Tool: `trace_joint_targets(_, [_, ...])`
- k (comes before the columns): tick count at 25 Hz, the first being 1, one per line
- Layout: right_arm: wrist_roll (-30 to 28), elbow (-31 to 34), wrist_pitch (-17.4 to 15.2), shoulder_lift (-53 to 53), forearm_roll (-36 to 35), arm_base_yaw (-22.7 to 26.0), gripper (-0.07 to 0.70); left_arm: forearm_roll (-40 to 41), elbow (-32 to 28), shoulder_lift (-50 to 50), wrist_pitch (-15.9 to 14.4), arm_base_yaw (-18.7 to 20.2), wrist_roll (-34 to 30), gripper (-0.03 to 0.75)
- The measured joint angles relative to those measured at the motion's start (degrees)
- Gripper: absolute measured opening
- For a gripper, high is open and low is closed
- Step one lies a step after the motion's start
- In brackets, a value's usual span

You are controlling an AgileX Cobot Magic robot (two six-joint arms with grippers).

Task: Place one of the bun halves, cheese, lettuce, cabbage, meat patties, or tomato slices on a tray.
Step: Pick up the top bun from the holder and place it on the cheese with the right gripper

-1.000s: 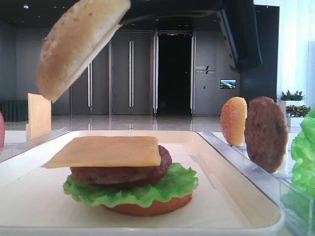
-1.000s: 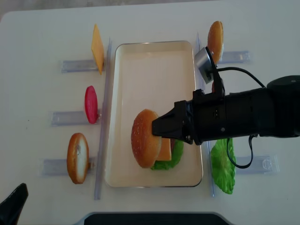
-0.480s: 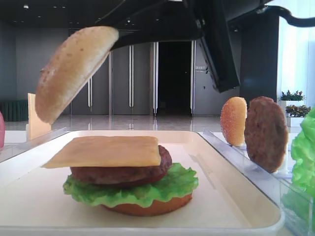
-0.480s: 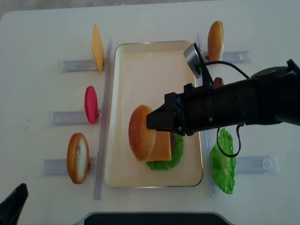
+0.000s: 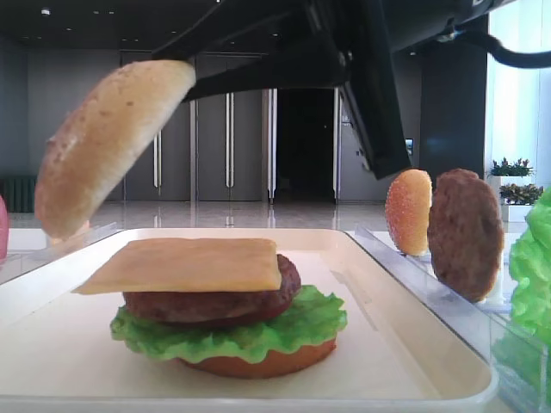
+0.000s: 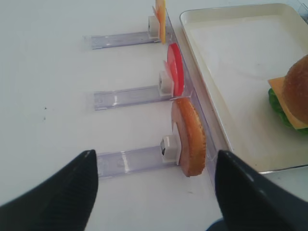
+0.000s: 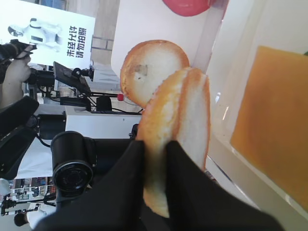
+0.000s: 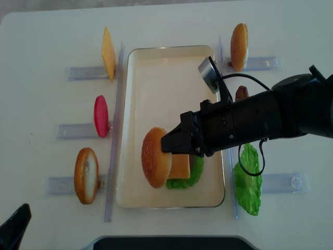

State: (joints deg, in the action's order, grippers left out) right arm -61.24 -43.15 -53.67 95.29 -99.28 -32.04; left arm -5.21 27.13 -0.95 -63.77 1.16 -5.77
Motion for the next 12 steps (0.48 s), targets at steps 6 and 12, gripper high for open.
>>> trace_joint_targets(6, [0.37, -0.17, -0.76, 0.0, 1.77, 0.29, 0.124, 0.0, 0.0, 0.0, 0.0, 0.0, 0.05, 0.576])
trace_joint_targets(12, [0.37, -0.21, -3.0, 0.0, 2.21, 4.83, 0.122, 0.0, 0.0, 0.0, 0.0, 0.0, 0.05, 0.576])
